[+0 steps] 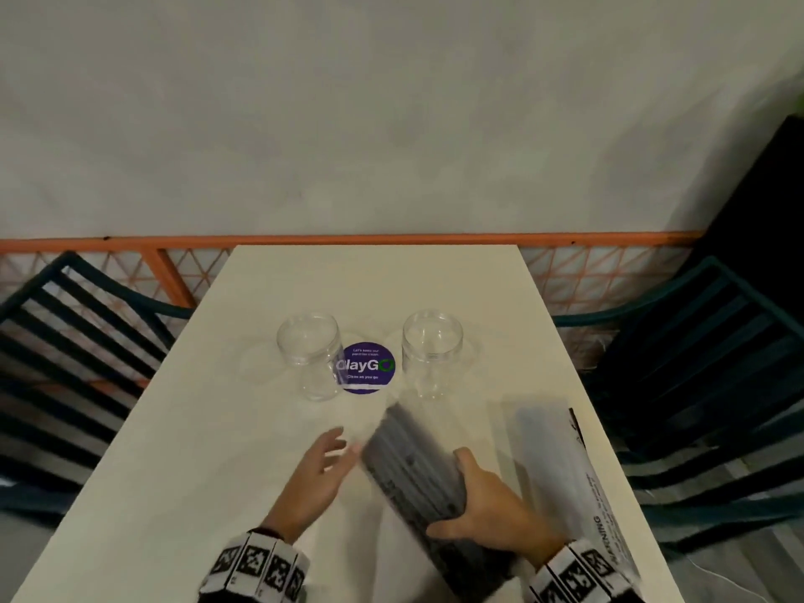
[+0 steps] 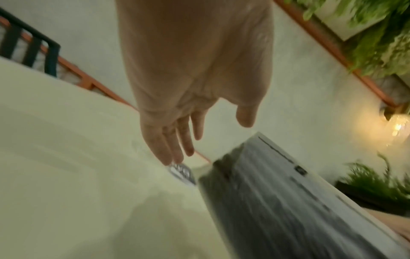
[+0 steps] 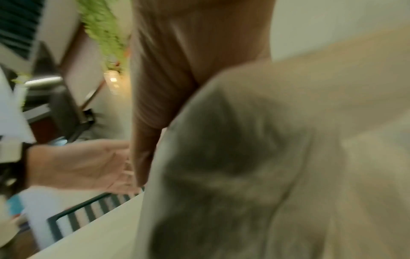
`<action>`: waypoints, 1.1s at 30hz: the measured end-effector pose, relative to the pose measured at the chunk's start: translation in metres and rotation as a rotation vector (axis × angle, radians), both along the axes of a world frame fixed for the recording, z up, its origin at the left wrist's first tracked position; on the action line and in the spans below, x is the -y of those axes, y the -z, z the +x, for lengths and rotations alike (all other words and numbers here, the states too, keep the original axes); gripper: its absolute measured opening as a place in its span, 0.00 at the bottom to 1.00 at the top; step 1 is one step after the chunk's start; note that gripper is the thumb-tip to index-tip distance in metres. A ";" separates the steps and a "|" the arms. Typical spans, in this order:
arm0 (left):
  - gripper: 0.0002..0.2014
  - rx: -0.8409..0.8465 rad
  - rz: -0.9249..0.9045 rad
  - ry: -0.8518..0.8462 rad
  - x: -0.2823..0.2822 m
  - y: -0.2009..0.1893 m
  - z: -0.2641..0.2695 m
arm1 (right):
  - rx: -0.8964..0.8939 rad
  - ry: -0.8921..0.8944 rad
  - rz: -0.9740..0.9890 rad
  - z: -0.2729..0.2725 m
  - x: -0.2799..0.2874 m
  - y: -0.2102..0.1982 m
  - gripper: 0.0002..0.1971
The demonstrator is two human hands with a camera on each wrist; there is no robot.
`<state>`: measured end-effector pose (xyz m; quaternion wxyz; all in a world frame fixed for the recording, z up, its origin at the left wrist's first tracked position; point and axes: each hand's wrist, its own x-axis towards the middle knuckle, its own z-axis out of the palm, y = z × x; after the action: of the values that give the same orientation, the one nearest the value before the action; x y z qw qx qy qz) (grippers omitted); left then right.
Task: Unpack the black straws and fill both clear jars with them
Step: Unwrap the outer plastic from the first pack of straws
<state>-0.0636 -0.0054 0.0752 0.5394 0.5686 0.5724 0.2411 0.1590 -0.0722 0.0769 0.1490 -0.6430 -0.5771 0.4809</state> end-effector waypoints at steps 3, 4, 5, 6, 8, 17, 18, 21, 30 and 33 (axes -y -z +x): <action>0.18 0.064 0.085 -0.042 -0.012 -0.027 -0.018 | 0.227 -0.178 0.182 -0.018 -0.004 -0.015 0.42; 0.16 0.063 0.096 -0.015 -0.016 -0.030 -0.022 | 0.295 -0.226 0.228 -0.023 -0.007 -0.016 0.42; 0.14 0.052 0.098 0.014 -0.020 -0.033 -0.025 | 0.369 -0.270 0.258 -0.028 -0.009 -0.016 0.43; 0.13 0.038 0.100 0.042 -0.022 -0.034 -0.028 | 0.437 -0.299 0.282 -0.031 -0.013 -0.014 0.43; 0.12 0.008 0.121 0.094 -0.025 -0.035 -0.037 | 0.515 -0.307 0.298 -0.038 -0.019 -0.011 0.42; 0.14 0.113 0.312 0.029 -0.029 -0.032 -0.069 | 0.423 -0.208 0.385 -0.059 -0.047 -0.019 0.46; 0.15 0.134 0.330 0.008 -0.031 -0.035 -0.067 | 0.396 -0.187 0.413 -0.059 -0.049 -0.021 0.45; 0.13 0.283 0.310 -0.066 -0.041 -0.042 -0.074 | 0.346 -0.114 0.550 -0.063 -0.061 -0.028 0.40; 0.06 0.433 0.258 -0.124 -0.045 -0.058 -0.079 | 0.087 -0.044 0.705 -0.099 -0.083 -0.065 0.29; 0.07 0.413 0.309 -0.087 -0.043 -0.061 -0.077 | 0.023 -0.046 0.738 -0.131 -0.086 -0.073 0.31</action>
<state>-0.1407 0.0375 0.1364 0.5408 0.5577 0.4306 0.4596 0.0282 0.0140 0.1499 0.3534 -0.5382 -0.7278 0.2364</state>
